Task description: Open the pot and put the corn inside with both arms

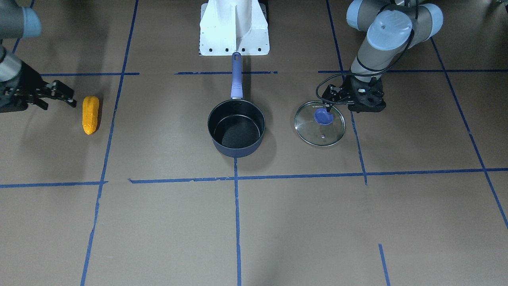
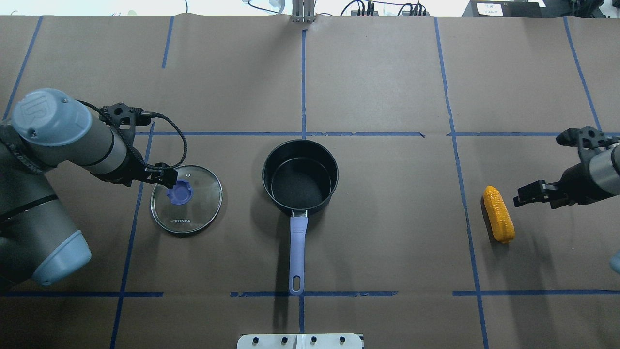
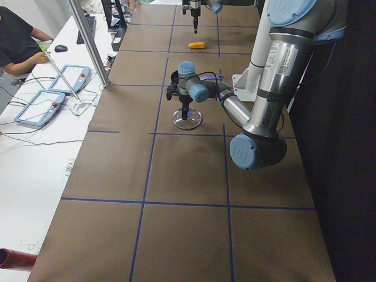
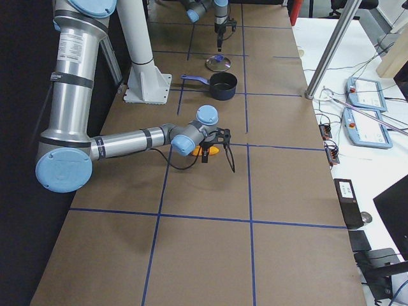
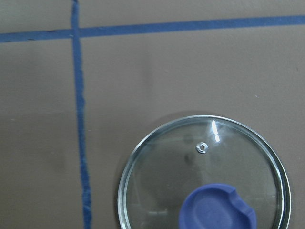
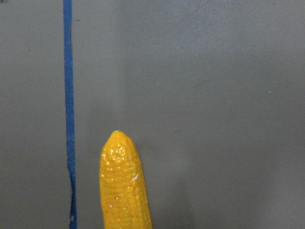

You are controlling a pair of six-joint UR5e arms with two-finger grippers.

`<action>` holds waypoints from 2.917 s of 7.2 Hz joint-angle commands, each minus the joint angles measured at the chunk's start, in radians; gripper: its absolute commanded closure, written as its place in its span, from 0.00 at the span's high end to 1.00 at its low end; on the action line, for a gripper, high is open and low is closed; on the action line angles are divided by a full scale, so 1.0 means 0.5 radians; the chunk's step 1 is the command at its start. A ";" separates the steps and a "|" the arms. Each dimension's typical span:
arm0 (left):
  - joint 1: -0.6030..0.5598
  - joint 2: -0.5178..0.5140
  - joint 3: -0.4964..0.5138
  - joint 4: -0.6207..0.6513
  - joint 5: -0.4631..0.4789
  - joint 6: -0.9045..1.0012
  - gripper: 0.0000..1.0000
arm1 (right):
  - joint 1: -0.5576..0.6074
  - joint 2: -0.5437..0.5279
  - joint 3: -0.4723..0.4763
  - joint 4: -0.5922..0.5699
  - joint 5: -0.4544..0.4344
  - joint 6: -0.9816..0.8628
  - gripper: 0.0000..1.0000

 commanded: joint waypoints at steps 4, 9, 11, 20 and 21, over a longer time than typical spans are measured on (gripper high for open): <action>-0.037 0.015 -0.027 0.012 -0.003 0.001 1.00 | -0.253 0.167 -0.143 0.000 -0.237 0.123 0.77; -0.074 0.015 -0.113 0.054 -0.006 -0.005 1.00 | -0.266 0.522 0.038 -0.250 -0.210 0.266 0.00; -0.074 0.015 -0.123 0.070 -0.006 -0.005 1.00 | -0.403 1.197 -0.026 -0.654 -0.216 0.665 0.00; -0.232 0.112 -0.135 0.100 -0.030 0.263 1.00 | -0.622 1.820 -0.560 -0.678 -0.523 1.028 0.99; -0.373 0.225 -0.132 0.098 -0.088 0.523 1.00 | -0.561 1.787 -0.490 -0.693 -0.444 1.022 1.00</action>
